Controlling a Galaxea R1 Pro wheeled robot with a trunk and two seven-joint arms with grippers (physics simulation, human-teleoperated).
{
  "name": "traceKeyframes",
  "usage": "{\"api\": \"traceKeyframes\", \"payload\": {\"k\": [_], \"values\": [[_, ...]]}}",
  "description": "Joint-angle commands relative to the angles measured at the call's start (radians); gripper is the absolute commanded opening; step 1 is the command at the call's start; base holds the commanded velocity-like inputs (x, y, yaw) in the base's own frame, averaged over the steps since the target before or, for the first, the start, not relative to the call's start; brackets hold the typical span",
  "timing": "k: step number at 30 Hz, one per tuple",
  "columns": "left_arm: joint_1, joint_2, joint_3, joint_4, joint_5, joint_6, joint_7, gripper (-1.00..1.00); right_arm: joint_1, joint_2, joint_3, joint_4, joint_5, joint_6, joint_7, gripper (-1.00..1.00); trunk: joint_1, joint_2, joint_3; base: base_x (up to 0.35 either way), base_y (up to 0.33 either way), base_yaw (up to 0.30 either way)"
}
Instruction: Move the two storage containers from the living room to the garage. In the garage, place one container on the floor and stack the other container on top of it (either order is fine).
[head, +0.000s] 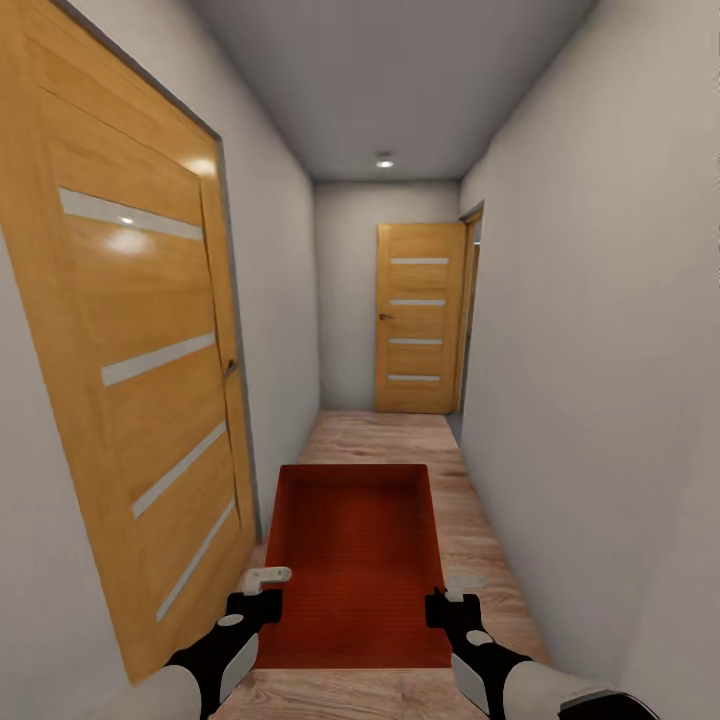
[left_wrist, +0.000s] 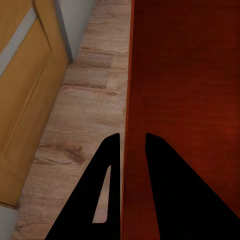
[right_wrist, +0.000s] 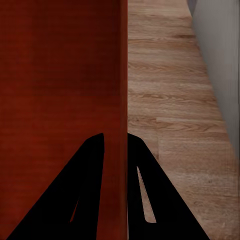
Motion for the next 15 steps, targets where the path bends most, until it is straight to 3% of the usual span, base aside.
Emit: {"api": "traceKeyframes", "payload": {"k": [1,6,15], "values": [[-0.001,0.095,0.043,0.002,0.045,-0.002,0.011,-1.0,-0.002,-0.002,-0.031,-0.001,-0.005,-0.007,0.001,-1.0,0.001,-0.001,-0.001,0.321,0.107,-0.236],[-0.001,0.096,0.043,0.002,0.044,-0.002,0.011,-1.0,-0.002,-0.003,-0.031,-0.001,-0.005,-0.007,0.0,-1.0,0.001,-0.001,-0.001,0.322,0.06,-0.195],[-0.001,0.096,0.043,0.002,0.044,-0.002,0.011,-1.0,-0.002,-0.003,-0.031,-0.001,-0.005,-0.007,0.001,-1.0,0.001,-0.001,-0.001,0.322,0.005,-0.021]]}}
